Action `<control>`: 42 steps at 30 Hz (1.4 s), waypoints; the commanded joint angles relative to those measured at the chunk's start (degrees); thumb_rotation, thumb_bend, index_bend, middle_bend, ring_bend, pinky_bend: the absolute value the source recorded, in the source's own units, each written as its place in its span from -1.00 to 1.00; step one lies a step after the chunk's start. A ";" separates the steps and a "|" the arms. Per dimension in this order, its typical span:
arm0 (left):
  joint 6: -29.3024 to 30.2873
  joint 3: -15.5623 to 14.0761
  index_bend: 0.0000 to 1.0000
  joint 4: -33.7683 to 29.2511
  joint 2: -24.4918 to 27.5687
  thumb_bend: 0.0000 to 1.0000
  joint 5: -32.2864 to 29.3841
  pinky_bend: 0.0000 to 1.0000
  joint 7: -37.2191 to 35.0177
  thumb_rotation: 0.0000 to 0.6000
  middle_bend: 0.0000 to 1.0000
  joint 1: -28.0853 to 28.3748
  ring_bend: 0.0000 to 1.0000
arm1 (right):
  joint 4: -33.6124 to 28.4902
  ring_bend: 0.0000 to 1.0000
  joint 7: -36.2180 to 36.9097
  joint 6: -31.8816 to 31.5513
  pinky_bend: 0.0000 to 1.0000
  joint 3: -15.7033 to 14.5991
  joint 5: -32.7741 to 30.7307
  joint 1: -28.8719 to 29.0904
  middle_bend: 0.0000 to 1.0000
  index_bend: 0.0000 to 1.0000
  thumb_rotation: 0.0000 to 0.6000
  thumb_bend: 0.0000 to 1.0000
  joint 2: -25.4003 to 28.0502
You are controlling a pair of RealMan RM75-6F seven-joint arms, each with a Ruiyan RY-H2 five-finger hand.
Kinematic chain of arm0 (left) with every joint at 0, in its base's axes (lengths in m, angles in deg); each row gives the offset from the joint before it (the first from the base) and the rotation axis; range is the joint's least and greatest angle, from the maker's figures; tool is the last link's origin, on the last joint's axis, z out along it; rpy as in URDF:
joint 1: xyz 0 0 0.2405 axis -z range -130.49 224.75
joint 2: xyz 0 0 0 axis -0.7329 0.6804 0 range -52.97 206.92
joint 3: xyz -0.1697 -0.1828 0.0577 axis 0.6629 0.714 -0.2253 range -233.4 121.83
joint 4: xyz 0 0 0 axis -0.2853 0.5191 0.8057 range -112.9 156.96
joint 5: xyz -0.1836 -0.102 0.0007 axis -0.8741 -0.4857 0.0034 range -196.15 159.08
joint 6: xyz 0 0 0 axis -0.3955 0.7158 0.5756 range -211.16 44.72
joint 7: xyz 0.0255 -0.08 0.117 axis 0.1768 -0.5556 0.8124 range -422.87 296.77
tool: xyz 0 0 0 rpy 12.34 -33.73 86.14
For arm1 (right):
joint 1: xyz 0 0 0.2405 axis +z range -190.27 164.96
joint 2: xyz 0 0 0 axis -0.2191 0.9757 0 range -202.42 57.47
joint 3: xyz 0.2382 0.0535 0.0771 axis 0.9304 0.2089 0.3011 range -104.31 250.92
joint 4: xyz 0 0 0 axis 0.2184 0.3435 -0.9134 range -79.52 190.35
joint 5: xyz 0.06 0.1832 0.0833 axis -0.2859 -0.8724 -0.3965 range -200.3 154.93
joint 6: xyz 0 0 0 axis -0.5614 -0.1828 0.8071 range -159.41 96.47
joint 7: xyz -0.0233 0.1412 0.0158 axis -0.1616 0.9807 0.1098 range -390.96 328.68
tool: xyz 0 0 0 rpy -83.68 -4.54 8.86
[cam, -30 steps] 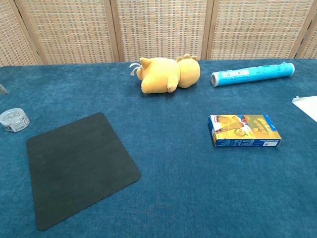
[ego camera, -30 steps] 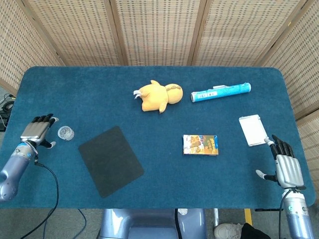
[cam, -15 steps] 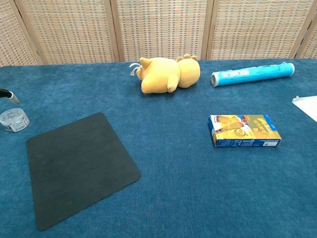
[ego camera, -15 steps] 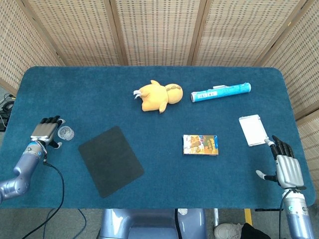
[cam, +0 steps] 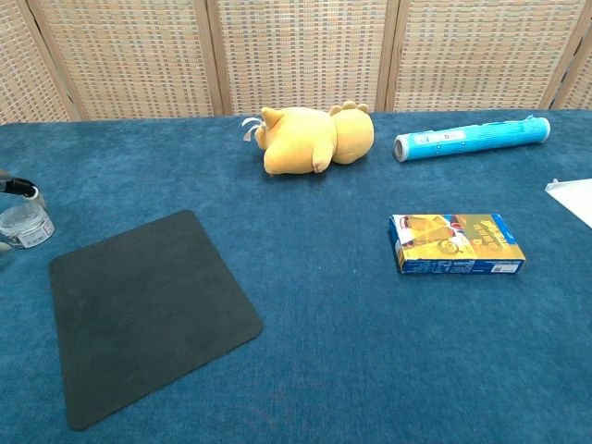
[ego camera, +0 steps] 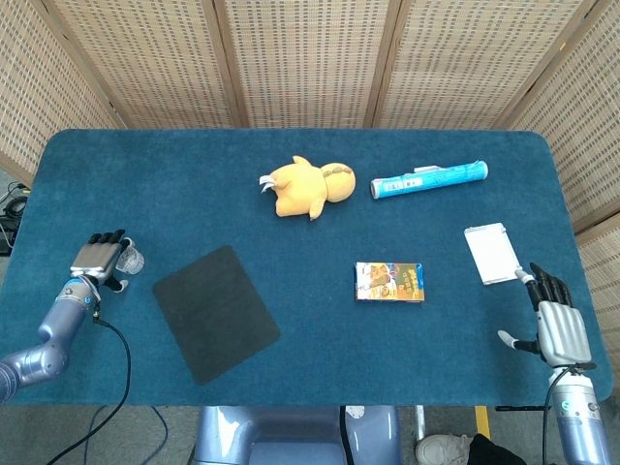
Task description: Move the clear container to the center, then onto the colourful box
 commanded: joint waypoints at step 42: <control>22.12 8.46 -0.11 -35.00 -2.33 -0.11 -8.36 -1.00 24.38 1.00 -1.00 16.81 -1.00 | 0.35 -1.00 8.46 1.42 -0.98 0.84 0.29 -0.14 -1.00 -0.76 1.00 -0.97 2.72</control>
